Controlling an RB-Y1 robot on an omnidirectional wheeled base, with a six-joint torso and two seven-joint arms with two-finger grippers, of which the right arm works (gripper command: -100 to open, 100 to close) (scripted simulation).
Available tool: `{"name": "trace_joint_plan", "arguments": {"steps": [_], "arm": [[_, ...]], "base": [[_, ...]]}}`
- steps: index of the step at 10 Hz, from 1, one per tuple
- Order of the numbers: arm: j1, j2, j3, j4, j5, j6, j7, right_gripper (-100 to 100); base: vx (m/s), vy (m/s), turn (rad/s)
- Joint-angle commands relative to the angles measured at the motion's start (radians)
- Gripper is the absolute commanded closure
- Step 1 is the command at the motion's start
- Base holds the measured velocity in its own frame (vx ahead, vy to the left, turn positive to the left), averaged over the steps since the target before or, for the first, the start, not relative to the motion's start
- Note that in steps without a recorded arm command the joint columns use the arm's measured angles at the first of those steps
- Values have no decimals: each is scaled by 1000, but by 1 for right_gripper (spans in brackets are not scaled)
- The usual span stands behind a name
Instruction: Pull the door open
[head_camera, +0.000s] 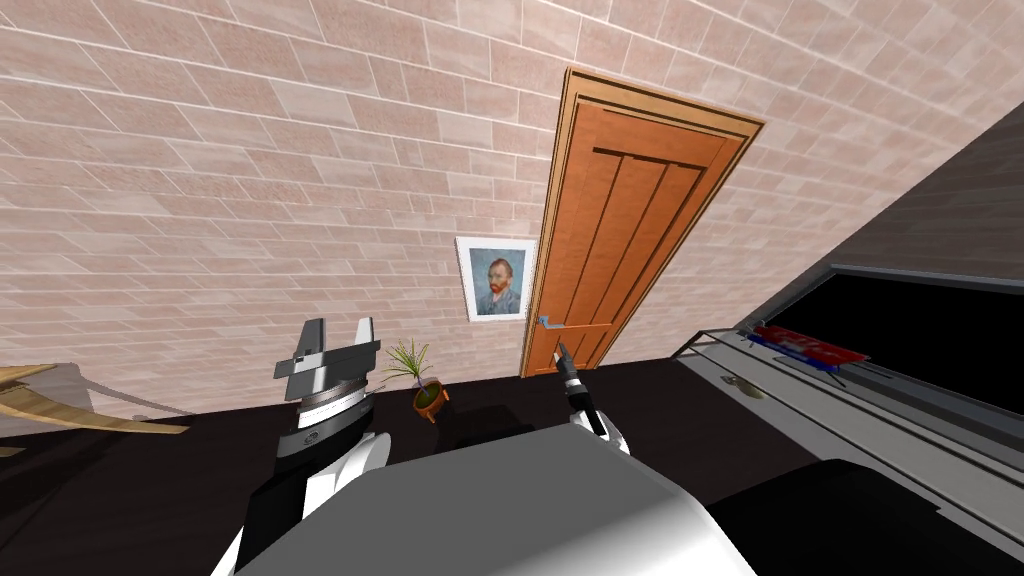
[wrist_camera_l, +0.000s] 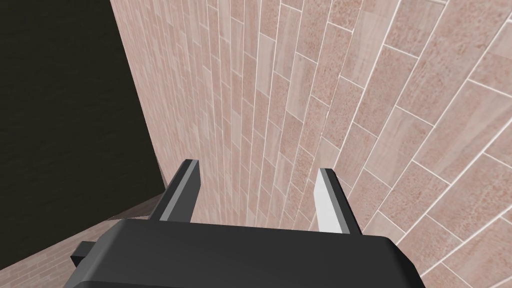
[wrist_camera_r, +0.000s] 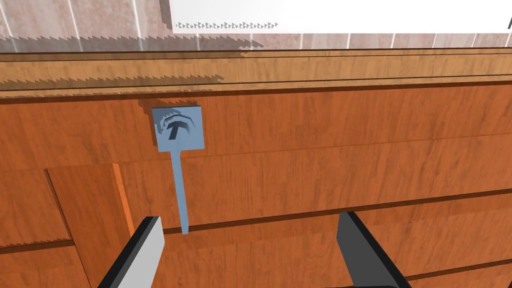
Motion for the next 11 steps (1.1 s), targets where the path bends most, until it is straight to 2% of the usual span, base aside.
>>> {"name": "trace_joint_plan", "arguments": {"steps": [1,9,11], "arm": [[-7,-5,-1,31,-2,-7,-6,-100],[-60,-48,-11,267,-17,-81,-52,-100],[-67,-53,-12,296,-19,-90,-58,-100]], "base": [[53,-49,36],[63,-50,75],[54,-49,51]]}}
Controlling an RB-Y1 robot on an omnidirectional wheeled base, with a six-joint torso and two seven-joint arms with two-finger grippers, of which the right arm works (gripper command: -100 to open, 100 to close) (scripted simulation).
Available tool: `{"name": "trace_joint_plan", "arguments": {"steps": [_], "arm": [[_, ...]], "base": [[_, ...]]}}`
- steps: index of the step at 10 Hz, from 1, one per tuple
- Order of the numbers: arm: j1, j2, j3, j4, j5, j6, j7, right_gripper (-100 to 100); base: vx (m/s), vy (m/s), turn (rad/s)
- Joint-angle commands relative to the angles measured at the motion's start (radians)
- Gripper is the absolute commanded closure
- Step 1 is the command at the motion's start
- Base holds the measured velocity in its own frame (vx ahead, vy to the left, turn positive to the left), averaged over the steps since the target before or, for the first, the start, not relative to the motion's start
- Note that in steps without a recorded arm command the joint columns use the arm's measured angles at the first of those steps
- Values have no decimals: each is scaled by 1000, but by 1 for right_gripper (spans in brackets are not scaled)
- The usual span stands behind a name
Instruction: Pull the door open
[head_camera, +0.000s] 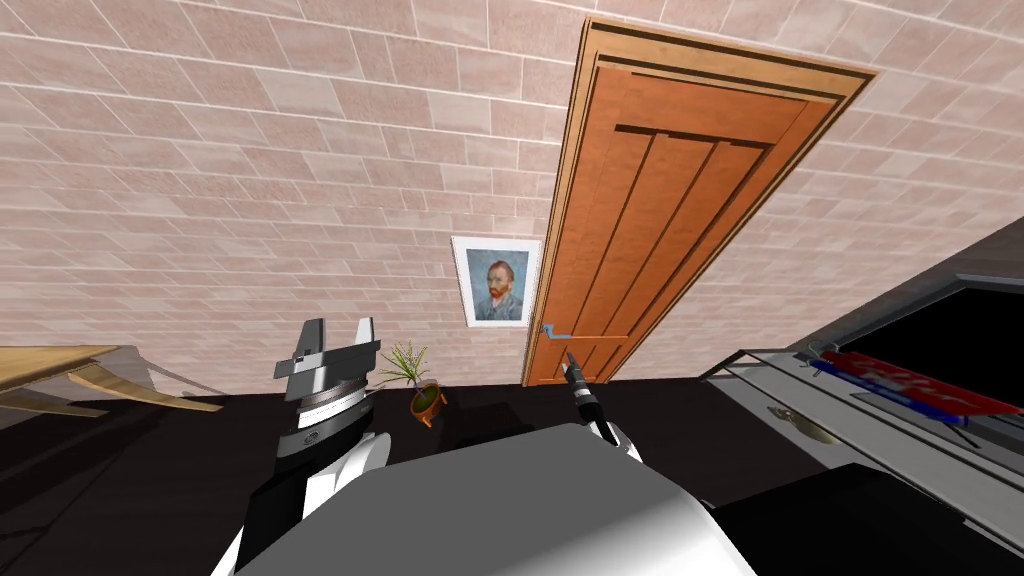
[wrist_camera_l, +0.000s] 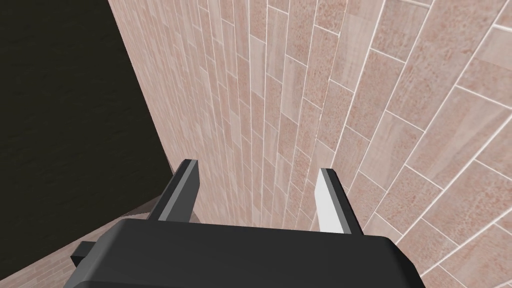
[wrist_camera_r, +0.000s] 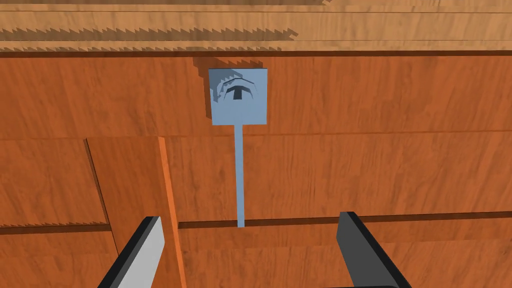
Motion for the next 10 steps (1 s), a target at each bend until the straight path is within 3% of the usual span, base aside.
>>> {"name": "trace_joint_plan", "arguments": {"steps": [1,2,7,9,10], "arm": [[0,0,0,0,0,0,0,-100],[-8,2,-27,29,-15,-5,8,-100],[-29,10,-85,84,-45,-11,29,-100],[-25,11,-86,71,-46,-5,31,-100],[-25,11,-86,71,-46,-5,31,100]], "base": [[19,-18,8],[105,-58,237],[161,-62,183],[141,-36,121],[-14,4,-27]]}}
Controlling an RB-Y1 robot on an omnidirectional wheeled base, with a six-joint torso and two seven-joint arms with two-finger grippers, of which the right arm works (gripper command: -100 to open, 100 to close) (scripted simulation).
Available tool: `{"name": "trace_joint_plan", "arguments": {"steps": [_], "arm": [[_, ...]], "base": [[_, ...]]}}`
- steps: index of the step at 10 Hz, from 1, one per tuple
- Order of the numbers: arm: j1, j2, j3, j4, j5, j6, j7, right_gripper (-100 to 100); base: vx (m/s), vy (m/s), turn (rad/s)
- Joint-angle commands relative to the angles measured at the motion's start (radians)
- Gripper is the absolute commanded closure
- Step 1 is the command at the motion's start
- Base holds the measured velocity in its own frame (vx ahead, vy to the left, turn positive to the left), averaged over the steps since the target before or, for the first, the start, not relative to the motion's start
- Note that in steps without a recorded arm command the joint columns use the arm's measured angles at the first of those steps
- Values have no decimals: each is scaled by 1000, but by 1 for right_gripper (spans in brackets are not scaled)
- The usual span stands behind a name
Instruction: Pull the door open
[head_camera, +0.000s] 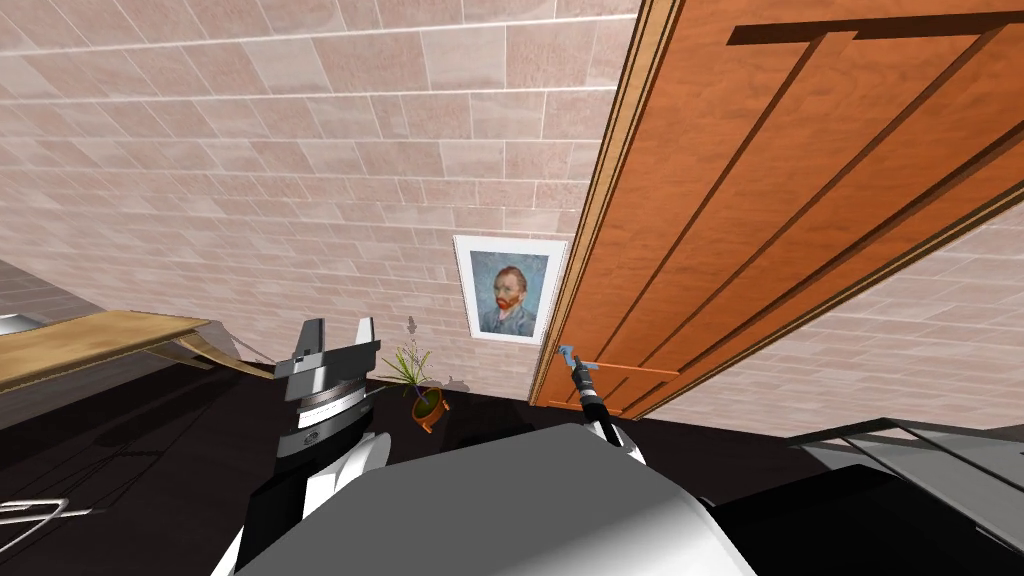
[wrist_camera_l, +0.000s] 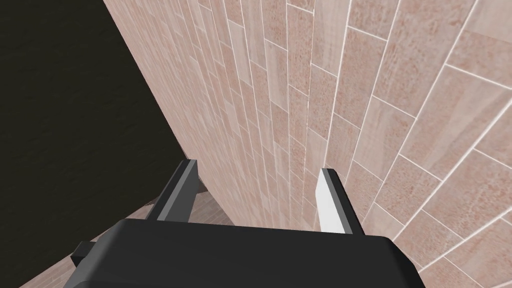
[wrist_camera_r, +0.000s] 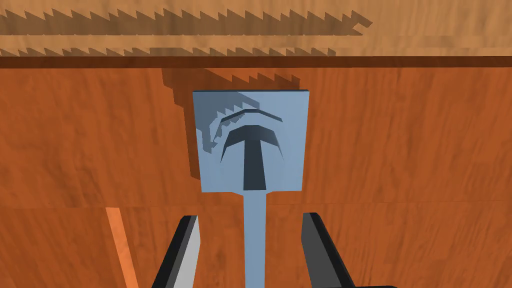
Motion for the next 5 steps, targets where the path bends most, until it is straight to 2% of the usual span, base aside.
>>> {"name": "trace_joint_plan", "arguments": {"steps": [1,5], "arm": [[1,0,0,0,0,0,0,100],[1,0,0,0,0,0,0,100]], "base": [[-33,10,-27],[-14,1,4]]}}
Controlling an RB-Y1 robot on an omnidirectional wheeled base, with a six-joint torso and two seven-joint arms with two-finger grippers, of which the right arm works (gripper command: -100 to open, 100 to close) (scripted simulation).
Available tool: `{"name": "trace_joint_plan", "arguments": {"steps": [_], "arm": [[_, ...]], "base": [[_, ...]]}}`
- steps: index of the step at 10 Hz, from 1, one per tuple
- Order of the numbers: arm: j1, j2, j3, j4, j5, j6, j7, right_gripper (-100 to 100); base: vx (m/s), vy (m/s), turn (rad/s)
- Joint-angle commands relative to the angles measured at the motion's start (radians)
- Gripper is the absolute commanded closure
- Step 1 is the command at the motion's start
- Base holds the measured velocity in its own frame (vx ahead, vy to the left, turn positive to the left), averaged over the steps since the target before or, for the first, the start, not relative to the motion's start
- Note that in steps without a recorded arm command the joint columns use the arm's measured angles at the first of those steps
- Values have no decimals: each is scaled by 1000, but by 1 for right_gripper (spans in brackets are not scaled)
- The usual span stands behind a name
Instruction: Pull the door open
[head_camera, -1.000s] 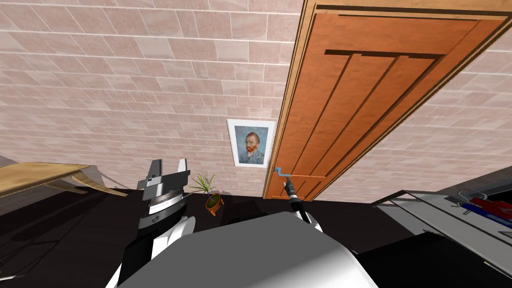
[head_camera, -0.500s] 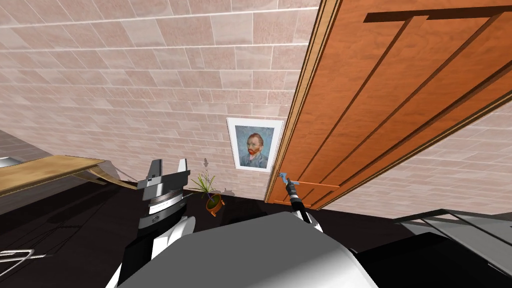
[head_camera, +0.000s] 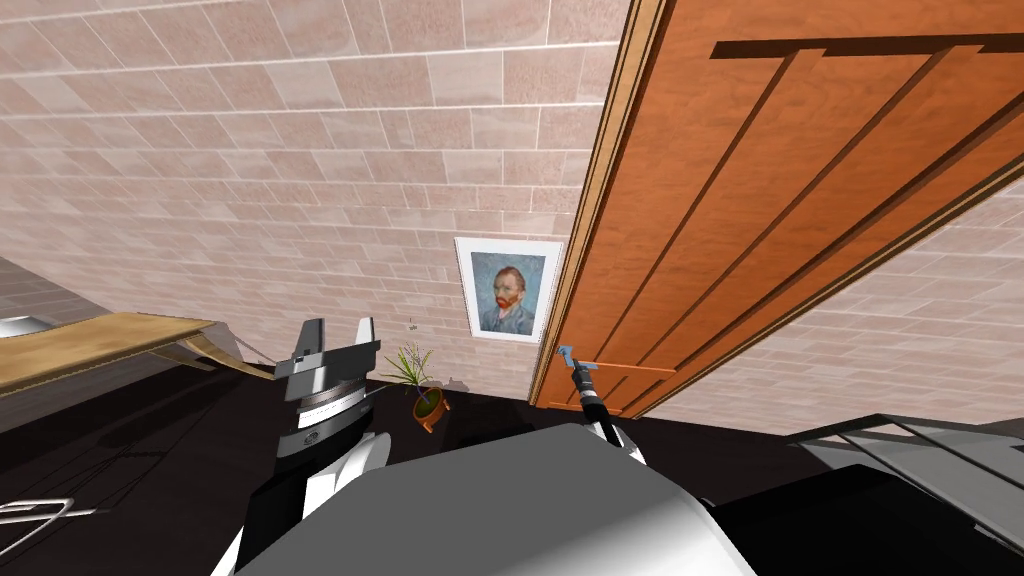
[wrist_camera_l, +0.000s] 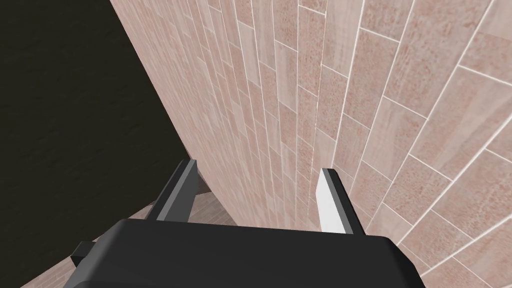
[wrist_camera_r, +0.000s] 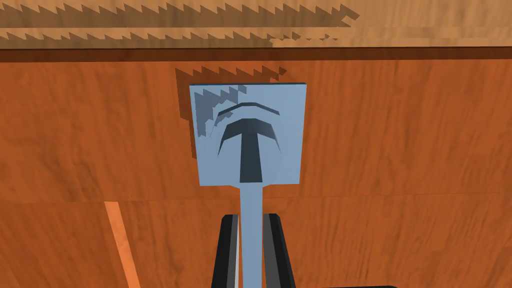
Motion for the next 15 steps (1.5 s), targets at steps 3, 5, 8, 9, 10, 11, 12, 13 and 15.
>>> {"name": "trace_joint_plan", "arguments": {"steps": [3,5,8,9,10,11,12,13,15], "arm": [[23,-23,24,-3,11,-26,-30,100],[40,-40,43,-6,20,-46,-54,100],[67,-67,75,-12,35,-79,-91,100],[73,-74,84,-13,39,-87,-101,100],[70,-68,79,-14,37,-77,-92,100],[89,-79,91,-8,42,-105,-108,100],[99,-87,96,-4,44,-123,-116,100],[105,-91,100,-3,45,-132,-121,100],[117,-100,107,1,48,-153,-131,100]], "base": [[-164,-25,103],[-213,-37,131],[-227,-69,152],[-216,-58,105],[-97,-21,23],[-122,-27,165],[-207,-70,177],[-202,-55,98],[-141,-30,80]]}}
